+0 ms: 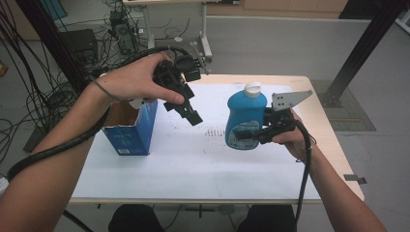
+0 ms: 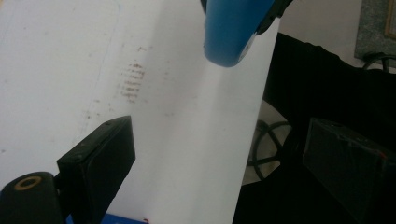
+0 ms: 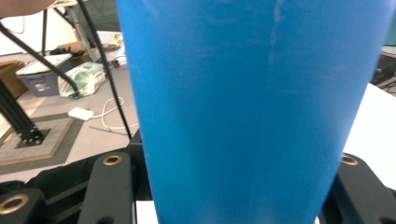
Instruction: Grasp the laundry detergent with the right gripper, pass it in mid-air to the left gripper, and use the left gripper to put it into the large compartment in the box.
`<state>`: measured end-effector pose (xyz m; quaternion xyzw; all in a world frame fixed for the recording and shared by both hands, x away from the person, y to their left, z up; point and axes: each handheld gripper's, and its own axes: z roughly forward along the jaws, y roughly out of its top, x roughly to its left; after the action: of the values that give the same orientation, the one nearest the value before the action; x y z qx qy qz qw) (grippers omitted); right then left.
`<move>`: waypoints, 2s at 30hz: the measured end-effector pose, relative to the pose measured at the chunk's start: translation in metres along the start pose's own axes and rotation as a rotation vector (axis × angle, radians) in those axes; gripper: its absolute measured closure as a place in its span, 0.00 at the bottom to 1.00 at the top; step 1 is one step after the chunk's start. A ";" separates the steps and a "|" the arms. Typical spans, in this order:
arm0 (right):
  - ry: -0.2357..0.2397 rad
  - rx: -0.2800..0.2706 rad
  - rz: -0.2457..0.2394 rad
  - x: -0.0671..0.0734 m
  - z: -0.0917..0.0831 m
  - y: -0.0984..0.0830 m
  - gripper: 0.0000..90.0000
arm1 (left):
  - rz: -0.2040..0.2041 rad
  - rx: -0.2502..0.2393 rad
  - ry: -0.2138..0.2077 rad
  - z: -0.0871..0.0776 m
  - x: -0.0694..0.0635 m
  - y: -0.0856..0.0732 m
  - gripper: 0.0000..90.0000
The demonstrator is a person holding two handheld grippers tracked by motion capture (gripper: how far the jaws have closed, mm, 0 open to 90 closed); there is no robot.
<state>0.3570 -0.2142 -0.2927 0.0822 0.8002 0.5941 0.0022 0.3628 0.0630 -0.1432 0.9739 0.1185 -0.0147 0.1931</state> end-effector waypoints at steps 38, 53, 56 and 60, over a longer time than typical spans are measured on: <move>0.119 0.028 -0.060 0.011 0.042 0.021 0.47 | 0.099 0.041 0.010 0.005 -0.023 0.039 0.10; 0.141 0.024 -0.085 0.018 0.055 0.031 0.47 | 0.119 0.037 0.017 0.012 -0.029 0.045 0.09; 0.146 0.026 -0.084 0.019 0.058 0.031 0.47 | 0.119 0.031 0.011 0.013 -0.030 0.046 0.09; 0.154 0.030 -0.086 0.021 0.060 0.031 0.47 | 0.120 0.033 0.008 0.014 -0.031 0.047 0.10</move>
<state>0.3467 -0.1453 -0.2789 0.0020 0.8097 0.5858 -0.0349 0.3441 0.0087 -0.1369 0.9824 0.0602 -0.0010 0.1770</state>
